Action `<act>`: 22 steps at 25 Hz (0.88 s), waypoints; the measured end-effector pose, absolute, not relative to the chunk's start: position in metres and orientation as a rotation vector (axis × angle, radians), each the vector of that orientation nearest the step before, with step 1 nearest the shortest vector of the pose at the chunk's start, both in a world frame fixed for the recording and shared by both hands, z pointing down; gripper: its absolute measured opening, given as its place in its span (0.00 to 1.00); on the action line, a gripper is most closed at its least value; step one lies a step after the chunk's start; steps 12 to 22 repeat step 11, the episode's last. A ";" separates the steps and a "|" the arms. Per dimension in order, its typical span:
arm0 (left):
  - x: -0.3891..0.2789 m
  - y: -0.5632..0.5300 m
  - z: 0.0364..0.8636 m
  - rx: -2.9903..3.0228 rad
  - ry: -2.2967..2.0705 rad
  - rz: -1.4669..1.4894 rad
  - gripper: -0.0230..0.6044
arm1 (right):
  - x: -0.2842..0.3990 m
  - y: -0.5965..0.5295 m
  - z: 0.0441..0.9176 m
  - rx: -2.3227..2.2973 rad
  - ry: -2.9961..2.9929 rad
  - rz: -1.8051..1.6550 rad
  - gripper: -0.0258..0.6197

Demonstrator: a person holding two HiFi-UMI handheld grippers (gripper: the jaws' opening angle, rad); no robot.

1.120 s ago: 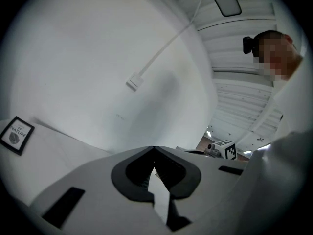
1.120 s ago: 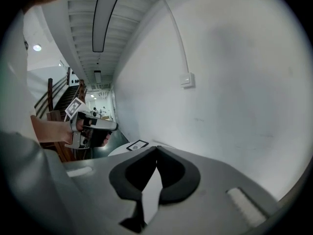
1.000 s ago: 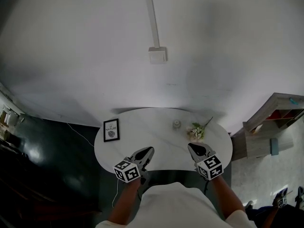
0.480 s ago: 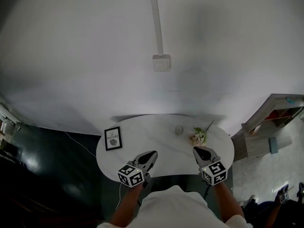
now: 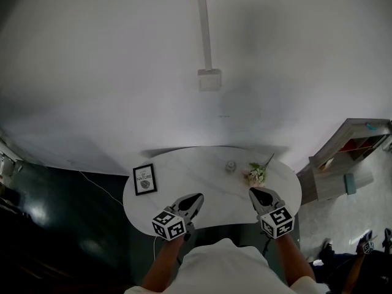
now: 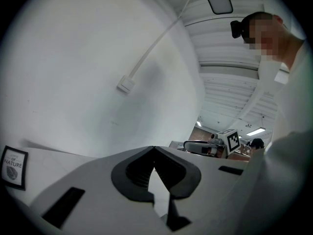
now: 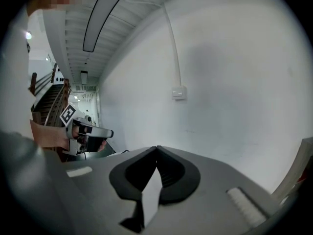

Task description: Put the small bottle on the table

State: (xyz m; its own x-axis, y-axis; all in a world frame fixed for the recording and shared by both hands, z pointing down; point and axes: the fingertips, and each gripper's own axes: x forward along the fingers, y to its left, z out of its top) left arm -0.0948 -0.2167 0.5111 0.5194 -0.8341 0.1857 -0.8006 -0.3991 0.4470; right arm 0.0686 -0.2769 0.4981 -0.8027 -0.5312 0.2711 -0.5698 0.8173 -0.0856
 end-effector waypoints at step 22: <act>-0.110 -0.219 0.507 2.282 -1.344 -0.097 0.05 | 0.059 -0.279 0.499 0.853 -2.749 0.241 0.06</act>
